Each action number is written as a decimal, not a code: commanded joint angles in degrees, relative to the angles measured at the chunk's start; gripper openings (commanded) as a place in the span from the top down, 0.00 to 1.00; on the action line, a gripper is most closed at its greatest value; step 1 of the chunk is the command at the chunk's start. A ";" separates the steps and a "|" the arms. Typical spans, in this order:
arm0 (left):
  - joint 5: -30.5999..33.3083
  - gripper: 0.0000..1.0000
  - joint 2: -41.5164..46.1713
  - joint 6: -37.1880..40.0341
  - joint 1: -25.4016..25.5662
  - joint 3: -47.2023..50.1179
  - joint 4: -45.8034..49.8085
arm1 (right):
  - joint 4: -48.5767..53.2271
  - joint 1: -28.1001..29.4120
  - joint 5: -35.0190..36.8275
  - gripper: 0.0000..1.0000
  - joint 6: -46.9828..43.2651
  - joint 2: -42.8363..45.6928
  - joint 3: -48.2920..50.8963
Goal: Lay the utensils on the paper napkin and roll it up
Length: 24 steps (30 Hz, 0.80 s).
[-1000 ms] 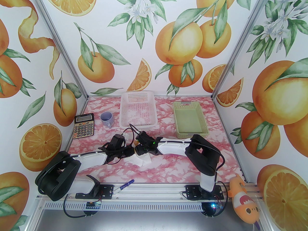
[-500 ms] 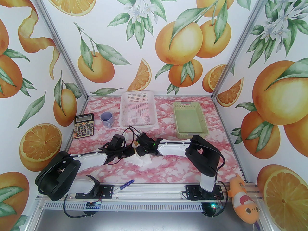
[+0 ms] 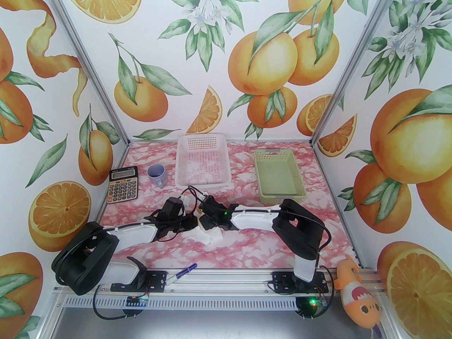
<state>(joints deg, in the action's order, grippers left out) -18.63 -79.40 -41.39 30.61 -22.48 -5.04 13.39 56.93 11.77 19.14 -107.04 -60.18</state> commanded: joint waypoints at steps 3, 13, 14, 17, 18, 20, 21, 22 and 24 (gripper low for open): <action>2.77 1.00 0.55 1.47 -0.03 1.56 6.28 | 5.77 -2.11 1.59 0.33 0.28 2.33 2.97; 2.95 1.00 0.73 1.65 -0.11 1.59 6.70 | 6.30 -3.05 1.15 0.40 0.42 3.38 5.30; 2.90 1.00 0.69 1.66 -0.11 1.56 6.65 | 6.15 -3.04 0.99 0.40 0.46 3.40 5.27; 2.81 1.00 0.73 1.67 -0.11 1.56 6.71 | 5.71 -3.05 -1.14 0.40 0.55 3.64 4.57; 2.81 1.00 0.77 1.70 -0.11 1.56 6.66 | 5.71 -3.05 -1.85 0.39 0.55 3.85 4.06; 2.78 1.00 0.90 1.66 -0.13 1.56 6.65 | 5.56 -2.96 -3.10 0.37 0.64 4.57 3.20; 2.68 1.00 0.99 1.61 -0.11 1.56 6.66 | 5.28 -2.97 -3.66 0.35 0.63 5.18 2.90; 2.72 1.00 1.01 1.61 -0.12 1.56 6.63 | 4.93 -2.98 -4.04 0.34 0.72 5.60 2.75; 2.72 1.00 1.17 1.64 -0.18 1.53 6.66 | 4.39 -3.01 -4.73 0.31 0.53 6.61 2.23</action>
<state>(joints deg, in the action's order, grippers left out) -18.39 -78.46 -40.32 30.81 -22.48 -3.42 14.96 54.46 8.32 19.86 -102.83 -56.80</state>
